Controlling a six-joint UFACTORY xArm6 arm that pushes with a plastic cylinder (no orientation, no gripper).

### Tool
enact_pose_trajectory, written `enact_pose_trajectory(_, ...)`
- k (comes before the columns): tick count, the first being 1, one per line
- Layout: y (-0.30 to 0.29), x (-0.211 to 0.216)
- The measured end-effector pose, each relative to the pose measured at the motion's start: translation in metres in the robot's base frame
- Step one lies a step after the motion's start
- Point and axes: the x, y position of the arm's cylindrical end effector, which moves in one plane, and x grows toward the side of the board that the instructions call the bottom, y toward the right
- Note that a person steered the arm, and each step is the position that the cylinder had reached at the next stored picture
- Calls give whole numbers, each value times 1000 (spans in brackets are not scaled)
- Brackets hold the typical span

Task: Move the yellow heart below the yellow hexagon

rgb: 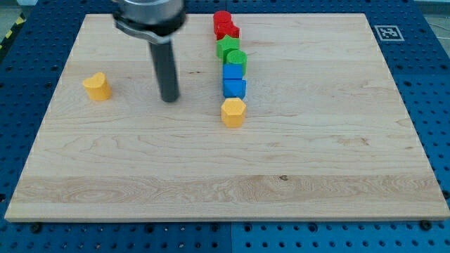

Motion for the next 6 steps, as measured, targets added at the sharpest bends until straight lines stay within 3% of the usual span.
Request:
enact_pose_trajectory(1,-47,-42)
enact_pose_trajectory(2,-93,-48)
enact_pose_trajectory(6,-108,10)
